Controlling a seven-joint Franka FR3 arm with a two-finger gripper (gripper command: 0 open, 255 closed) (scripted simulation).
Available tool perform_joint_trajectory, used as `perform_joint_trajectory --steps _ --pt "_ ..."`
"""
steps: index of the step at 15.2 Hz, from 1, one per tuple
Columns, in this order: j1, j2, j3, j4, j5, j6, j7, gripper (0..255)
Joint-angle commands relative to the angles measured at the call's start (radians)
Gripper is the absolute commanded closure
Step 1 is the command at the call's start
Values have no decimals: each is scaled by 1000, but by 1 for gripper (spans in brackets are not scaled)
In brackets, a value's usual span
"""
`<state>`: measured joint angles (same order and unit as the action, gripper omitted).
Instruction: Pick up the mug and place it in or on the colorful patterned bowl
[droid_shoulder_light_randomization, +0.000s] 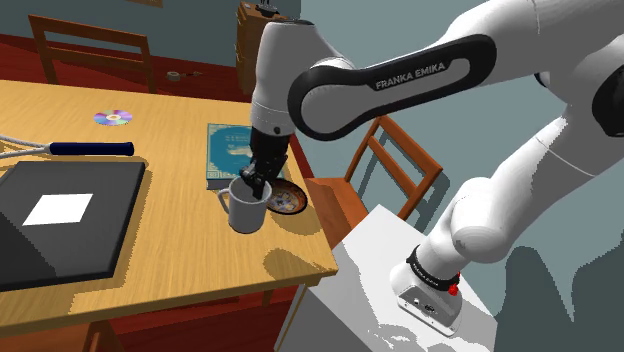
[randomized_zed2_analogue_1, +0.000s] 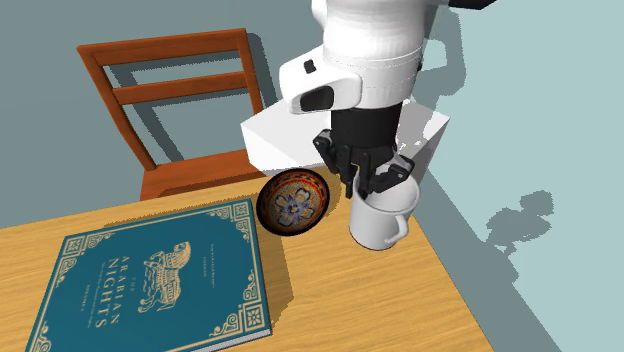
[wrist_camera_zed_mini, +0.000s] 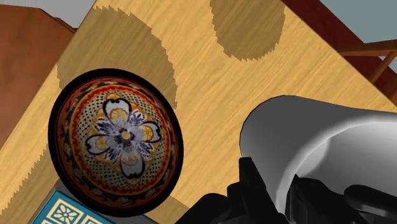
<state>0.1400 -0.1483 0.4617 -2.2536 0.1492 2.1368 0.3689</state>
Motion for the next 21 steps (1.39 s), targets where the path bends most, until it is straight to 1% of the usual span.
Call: perform_joint_trajectory --steps 1,8,13,19,21 --pt "0 -9 -2 21 2 -29 1 255" --pt "-1 -42 -11 86 9 -126 -2 255" --pt "-48 -100 -96 52 14 -160 -135 255" --pt "-108 -130 -196 49 -4 -202 -282 255" --pt "-109 -127 -197 38 -4 -190 -286 255"
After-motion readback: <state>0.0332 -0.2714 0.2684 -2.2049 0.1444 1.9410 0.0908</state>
